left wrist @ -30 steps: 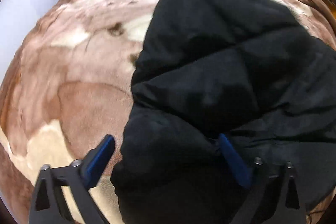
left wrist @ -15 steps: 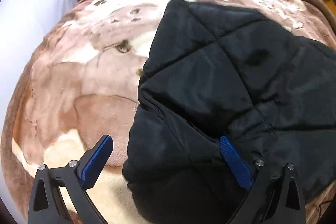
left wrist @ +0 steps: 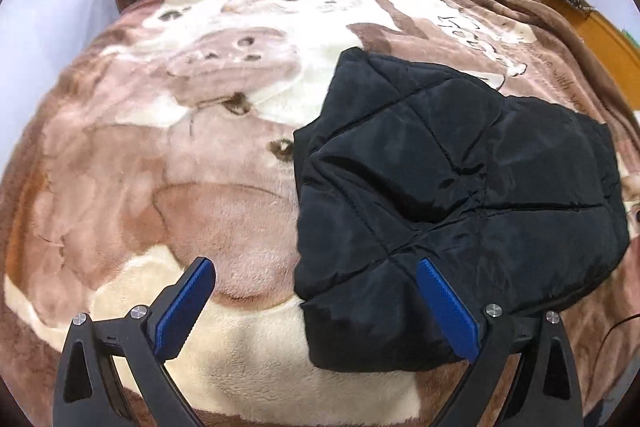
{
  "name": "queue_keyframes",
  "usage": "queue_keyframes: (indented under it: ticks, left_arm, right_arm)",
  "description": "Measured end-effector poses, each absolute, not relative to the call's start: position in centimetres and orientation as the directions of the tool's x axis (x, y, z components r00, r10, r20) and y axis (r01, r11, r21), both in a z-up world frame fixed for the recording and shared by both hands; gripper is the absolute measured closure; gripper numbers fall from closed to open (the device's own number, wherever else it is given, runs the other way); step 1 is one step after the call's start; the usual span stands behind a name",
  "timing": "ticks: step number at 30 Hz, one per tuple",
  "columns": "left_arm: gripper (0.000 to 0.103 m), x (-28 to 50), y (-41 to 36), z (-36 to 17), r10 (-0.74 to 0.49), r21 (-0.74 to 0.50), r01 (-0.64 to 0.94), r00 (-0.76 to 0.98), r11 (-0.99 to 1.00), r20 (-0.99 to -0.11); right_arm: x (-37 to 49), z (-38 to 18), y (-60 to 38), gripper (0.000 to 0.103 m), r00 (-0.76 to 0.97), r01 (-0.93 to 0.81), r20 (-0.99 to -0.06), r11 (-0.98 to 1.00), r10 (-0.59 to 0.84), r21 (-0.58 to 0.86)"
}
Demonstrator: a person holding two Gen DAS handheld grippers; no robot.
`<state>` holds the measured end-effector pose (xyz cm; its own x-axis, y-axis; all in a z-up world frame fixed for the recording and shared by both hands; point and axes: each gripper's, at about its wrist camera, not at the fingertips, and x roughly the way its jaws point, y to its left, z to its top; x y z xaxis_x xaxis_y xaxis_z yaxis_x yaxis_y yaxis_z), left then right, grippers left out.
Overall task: Fold large clothes
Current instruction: 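Withdraw both open tools and reposition them at the bundle's edge, then grasp the black jacket bundle with both tools and lift it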
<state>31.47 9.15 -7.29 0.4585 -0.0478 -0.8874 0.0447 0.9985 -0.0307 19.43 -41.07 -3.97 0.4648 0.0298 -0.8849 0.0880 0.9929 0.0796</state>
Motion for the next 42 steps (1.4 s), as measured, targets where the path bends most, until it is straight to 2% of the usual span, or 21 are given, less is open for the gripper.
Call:
queue_keyframes:
  ticks: [2, 6, 9, 12, 20, 22, 24, 28, 35, 42]
  left_arm:
    - [0.001, 31.9, 10.0, -8.1, -0.104, -0.086, 0.061, 0.424, 0.994, -0.9]
    - [0.001, 34.0, 12.3, -10.5, -0.283, -0.296, 0.015, 0.337, 0.955, -0.898]
    - [0.001, 35.2, 12.0, -12.4, -0.283, -0.286, 0.035, 0.296, 0.958, -0.912]
    - [0.001, 36.3, 11.5, -14.0, -0.34, -0.333, 0.069, 0.242, 0.94, -0.909]
    - [0.001, 39.2, 9.7, -16.2, -0.463, -0.443, 0.148, 0.158, 0.884, -0.872]
    - [0.0, 39.7, 9.5, -16.6, -0.471, -0.451, 0.154, 0.143, 0.879, -0.87]
    - [0.0, 40.2, 9.5, -17.1, -0.488, -0.47, 0.15, 0.119, 0.87, -0.865]
    - [0.0, 40.9, 9.6, -18.1, -0.516, -0.504, 0.136, 0.076, 0.853, -0.853]
    - [0.0, 41.4, 9.0, -19.4, -0.551, -0.544, 0.098, 0.074, 0.833, -0.831]
    - [0.001, 41.7, 7.3, -19.8, -0.467, -0.459, 0.096, 0.075, 0.883, -0.881]
  right_arm:
    - [19.4, -4.1, -41.8, 0.026, 0.46, 0.079, -0.885, 0.99, 0.069, 0.118]
    - [20.5, -5.5, -42.8, 0.026, 0.436, 0.061, -0.873, 0.961, 0.219, 0.271]
    - [21.9, -7.4, -43.0, 0.025, 0.392, 0.051, -0.882, 0.951, 0.263, 0.306]
    - [23.2, -9.2, -43.3, 0.025, 0.337, 0.031, -0.873, 0.923, 0.353, 0.384]
    - [26.4, -11.4, -42.3, 0.024, 0.278, -0.054, -0.831, 0.872, 0.482, 0.487]
    - [26.9, -11.8, -41.9, 0.023, 0.254, -0.065, -0.821, 0.857, 0.51, 0.512]
    - [27.3, -12.4, -41.5, 0.014, 0.231, -0.079, -0.814, 0.844, 0.533, 0.531]
    - [28.3, -13.6, -41.0, 0.009, 0.191, -0.09, -0.798, 0.819, 0.572, 0.566]
    - [29.6, -14.9, -41.1, 0.009, 0.171, -0.072, -0.76, 0.777, 0.627, 0.625]
    - [30.1, -14.8, -39.9, 0.013, 0.158, -0.066, -0.817, 0.832, 0.554, 0.552]
